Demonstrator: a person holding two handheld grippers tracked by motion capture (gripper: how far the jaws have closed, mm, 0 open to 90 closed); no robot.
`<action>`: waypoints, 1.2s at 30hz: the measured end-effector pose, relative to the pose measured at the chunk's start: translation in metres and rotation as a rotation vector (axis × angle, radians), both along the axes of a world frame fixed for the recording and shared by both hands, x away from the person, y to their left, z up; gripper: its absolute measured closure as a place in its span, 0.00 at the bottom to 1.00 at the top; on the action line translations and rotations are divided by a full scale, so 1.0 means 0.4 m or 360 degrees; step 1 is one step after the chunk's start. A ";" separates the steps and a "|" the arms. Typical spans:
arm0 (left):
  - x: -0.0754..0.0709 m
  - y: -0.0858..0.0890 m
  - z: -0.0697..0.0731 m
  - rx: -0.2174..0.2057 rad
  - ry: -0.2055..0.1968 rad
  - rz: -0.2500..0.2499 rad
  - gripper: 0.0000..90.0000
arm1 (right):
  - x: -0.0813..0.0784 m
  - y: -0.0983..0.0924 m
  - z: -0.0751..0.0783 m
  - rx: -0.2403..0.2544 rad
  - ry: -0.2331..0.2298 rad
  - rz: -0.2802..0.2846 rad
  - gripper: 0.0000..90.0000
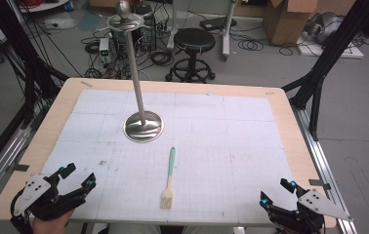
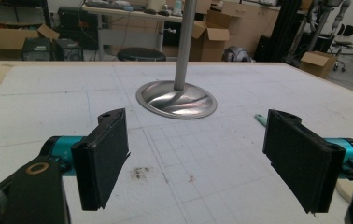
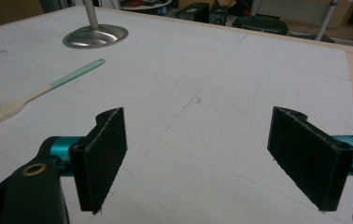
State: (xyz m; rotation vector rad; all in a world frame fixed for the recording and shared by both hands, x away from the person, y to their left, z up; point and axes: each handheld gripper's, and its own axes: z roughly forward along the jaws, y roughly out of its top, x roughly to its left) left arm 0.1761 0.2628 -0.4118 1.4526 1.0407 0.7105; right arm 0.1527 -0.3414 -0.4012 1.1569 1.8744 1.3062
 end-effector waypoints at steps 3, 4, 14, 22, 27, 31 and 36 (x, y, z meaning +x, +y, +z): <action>0.006 -0.001 -0.002 0.0002 0.0011 -0.0007 0.25 | -0.002 -0.002 -0.001 -0.0005 0.0002 -0.0001 0.21; 0.009 -0.003 -0.003 0.0006 0.0019 -0.0008 0.25 | -0.003 -0.003 -0.002 -0.0005 0.0005 -0.0001 0.21; 0.014 -0.016 -0.007 0.0007 0.0047 -0.0039 0.22 | -0.010 -0.007 0.001 0.0004 0.0005 0.0000 0.21; 0.008 -0.033 0.000 0.0016 0.0035 -0.0144 0.31 | -0.011 0.004 0.008 -0.0014 -0.0004 0.0008 0.21; 0.029 -0.078 0.005 0.0100 0.0106 -0.0391 0.64 | -0.010 -0.002 0.004 -0.0003 0.0006 0.0002 0.21; 0.034 -0.112 0.008 0.0171 0.0093 -0.0477 0.95 | -0.009 -0.002 0.003 0.0006 0.0013 -0.0003 0.21; 0.047 -0.174 0.007 0.0208 0.0098 -0.0567 0.99 | -0.007 0.001 0.003 0.0002 0.0011 0.0002 0.21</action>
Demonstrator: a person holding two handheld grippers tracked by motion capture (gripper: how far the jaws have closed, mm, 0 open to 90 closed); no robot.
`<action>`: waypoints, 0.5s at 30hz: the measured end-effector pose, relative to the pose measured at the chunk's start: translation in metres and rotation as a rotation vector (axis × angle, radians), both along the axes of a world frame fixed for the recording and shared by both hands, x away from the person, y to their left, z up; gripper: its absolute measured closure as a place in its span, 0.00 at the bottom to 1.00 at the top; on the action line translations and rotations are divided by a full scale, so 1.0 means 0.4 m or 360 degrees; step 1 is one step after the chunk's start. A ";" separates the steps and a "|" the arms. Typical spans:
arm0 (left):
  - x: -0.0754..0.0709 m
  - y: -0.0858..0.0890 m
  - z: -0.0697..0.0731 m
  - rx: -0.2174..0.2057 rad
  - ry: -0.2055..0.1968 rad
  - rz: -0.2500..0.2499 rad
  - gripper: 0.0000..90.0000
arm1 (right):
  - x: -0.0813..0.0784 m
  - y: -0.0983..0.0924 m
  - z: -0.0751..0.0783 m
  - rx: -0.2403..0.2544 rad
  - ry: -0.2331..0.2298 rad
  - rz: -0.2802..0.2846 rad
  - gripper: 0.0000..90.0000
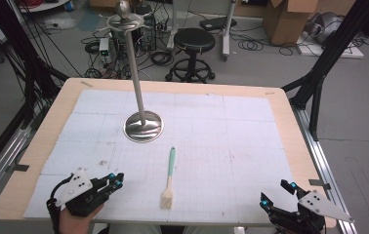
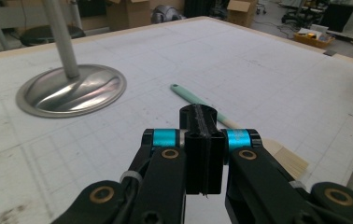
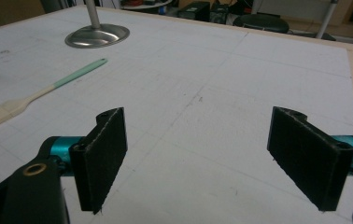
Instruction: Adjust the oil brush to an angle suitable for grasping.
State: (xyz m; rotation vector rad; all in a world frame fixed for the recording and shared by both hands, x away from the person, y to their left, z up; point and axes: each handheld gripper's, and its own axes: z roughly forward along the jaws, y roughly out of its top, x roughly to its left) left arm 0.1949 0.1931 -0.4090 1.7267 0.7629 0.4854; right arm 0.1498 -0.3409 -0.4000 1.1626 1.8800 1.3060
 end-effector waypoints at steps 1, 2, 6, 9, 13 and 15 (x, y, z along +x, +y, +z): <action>0.005 -0.012 0.000 -0.0006 0.0001 -0.0011 0.99 | 0.001 0.001 0.000 0.0003 -0.0001 0.0000 0.21; 0.005 -0.012 0.000 -0.0006 0.0001 -0.0011 0.99 | 0.002 0.002 -0.001 0.0007 0.0004 0.0002 0.21; 0.031 -0.089 0.000 -0.0005 0.0025 -0.0088 1.00 | 0.002 0.006 -0.002 0.0006 0.0014 0.0010 0.21; 0.053 -0.191 -0.010 0.0029 0.0080 -0.0205 1.00 | 0.003 0.007 -0.002 0.0004 0.0009 0.0020 0.21; 0.068 -0.246 -0.021 0.0068 0.0115 -0.0257 1.00 | 0.002 0.004 -0.003 0.0001 0.0013 0.0023 0.21; 0.086 -0.291 -0.035 0.0100 0.0157 -0.0291 1.00 | 0.003 0.004 -0.003 0.0005 0.0017 0.0025 0.21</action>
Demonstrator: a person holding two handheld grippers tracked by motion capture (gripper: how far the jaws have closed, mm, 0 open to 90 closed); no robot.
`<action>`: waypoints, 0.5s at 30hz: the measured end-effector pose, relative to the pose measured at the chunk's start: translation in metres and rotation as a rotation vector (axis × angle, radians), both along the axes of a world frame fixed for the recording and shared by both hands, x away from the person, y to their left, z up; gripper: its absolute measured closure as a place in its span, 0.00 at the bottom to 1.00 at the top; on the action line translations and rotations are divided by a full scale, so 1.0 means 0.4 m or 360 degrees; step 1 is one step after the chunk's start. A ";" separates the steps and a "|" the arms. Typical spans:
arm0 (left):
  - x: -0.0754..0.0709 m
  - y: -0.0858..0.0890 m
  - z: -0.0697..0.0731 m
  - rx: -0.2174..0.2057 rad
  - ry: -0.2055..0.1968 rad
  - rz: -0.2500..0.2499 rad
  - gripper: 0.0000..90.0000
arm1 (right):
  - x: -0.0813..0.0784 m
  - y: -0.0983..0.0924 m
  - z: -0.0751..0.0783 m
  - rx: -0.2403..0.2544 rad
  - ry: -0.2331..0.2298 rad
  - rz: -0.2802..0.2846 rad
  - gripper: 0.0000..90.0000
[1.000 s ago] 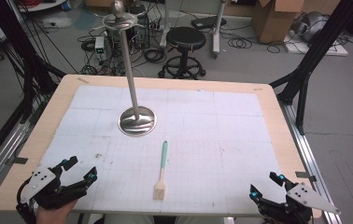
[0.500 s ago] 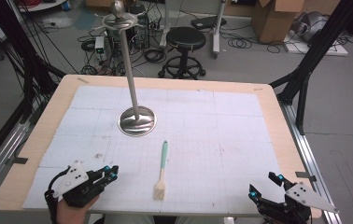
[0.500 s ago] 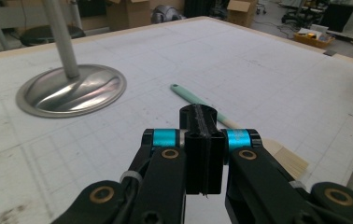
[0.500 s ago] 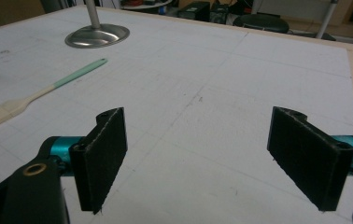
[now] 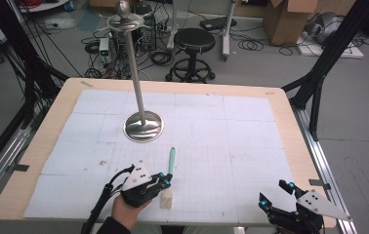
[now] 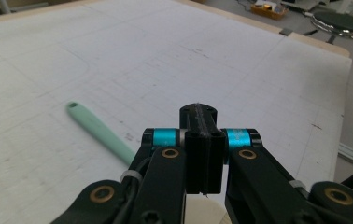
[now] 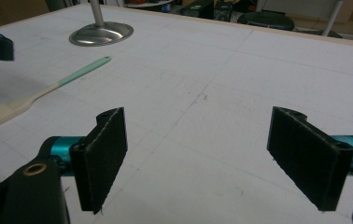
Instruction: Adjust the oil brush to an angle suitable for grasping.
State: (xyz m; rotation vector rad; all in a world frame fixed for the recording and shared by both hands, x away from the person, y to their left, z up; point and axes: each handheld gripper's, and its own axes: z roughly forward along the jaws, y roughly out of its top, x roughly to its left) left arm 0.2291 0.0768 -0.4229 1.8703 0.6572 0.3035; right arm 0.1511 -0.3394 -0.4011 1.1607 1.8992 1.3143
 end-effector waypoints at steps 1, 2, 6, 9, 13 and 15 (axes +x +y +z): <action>0.000 0.000 0.000 0.0000 0.0000 0.0000 0.99 | 0.000 0.000 0.000 0.0000 0.0000 0.0000 0.21; 0.009 -0.022 -0.007 0.0021 0.0023 -0.0007 0.99 | -0.001 0.001 0.001 0.0002 -0.0002 0.0001 0.21; 0.021 -0.051 -0.025 0.0097 0.0075 -0.0014 0.99 | -0.001 -0.001 0.001 0.0003 -0.0004 0.0002 0.21; 0.027 -0.064 -0.044 0.0204 0.0106 -0.0003 0.99 | 0.001 -0.001 0.001 0.0008 -0.0005 0.0004 0.21; 0.029 -0.069 -0.055 0.0280 0.0126 0.0017 0.99 | 0.001 0.001 0.001 0.0005 -0.0002 0.0009 0.21; 0.029 -0.067 -0.058 0.0321 0.0126 0.0022 0.99 | 0.002 0.001 0.002 0.0004 -0.0003 0.0011 0.21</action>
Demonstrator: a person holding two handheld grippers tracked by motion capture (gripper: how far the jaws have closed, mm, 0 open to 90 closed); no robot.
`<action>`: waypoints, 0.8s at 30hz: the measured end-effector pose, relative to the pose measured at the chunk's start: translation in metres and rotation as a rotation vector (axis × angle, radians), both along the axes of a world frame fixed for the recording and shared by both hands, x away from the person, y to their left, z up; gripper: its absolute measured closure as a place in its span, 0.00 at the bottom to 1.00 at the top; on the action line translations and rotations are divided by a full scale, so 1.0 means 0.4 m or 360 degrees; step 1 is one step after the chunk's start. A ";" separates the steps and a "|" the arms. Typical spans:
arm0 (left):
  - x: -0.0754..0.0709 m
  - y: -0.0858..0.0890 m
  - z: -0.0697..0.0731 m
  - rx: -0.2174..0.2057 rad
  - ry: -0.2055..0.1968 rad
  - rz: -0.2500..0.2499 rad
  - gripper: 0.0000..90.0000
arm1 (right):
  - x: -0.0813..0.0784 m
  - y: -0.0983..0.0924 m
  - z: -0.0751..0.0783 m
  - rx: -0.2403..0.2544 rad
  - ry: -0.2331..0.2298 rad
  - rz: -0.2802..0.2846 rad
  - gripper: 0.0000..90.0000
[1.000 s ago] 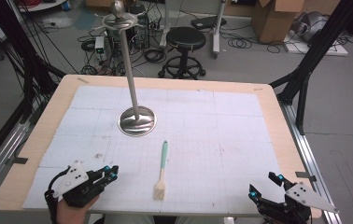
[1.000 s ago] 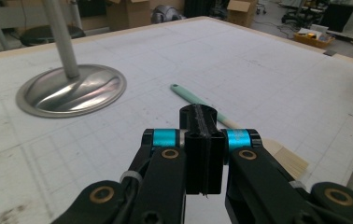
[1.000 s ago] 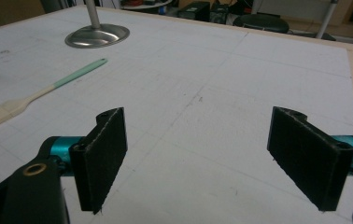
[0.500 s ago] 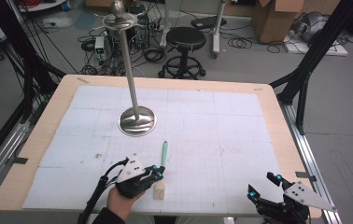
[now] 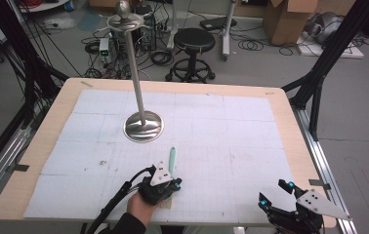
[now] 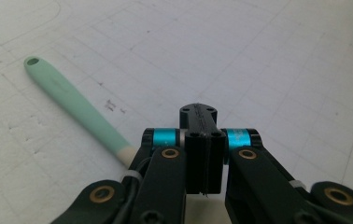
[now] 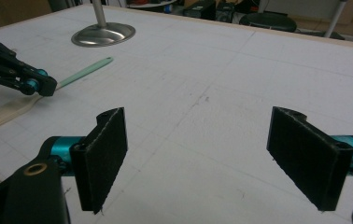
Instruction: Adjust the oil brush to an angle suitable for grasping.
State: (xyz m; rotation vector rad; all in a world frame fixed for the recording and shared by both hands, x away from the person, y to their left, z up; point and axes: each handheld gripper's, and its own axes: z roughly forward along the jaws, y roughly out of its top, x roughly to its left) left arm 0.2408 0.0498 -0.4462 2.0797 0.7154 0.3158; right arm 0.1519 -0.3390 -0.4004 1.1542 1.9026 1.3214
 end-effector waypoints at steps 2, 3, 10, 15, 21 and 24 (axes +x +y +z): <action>0.002 0.006 -0.005 0.0048 0.0009 0.0010 0.99 | 0.000 -0.001 0.000 -0.0003 0.0002 -0.0003 0.21; 0.003 0.012 -0.009 0.0061 0.0018 0.0024 0.99 | 0.000 -0.001 0.000 0.0001 0.0003 -0.0004 0.21; -0.004 0.042 -0.005 0.0041 0.0014 0.0042 0.99 | -0.003 -0.004 0.000 -0.0007 -0.0001 -0.0007 0.21; -0.008 0.069 0.004 0.0041 0.0014 0.0062 0.99 | -0.007 -0.006 0.002 -0.0001 -0.0003 -0.0016 0.21; -0.005 0.098 0.009 0.0045 0.0033 0.0126 0.99 | -0.004 -0.002 0.001 -0.0004 0.0004 -0.0011 0.21; 0.001 0.091 0.022 -0.0072 0.0042 0.0138 0.99 | 0.000 0.002 -0.001 -0.0007 0.0010 -0.0007 0.21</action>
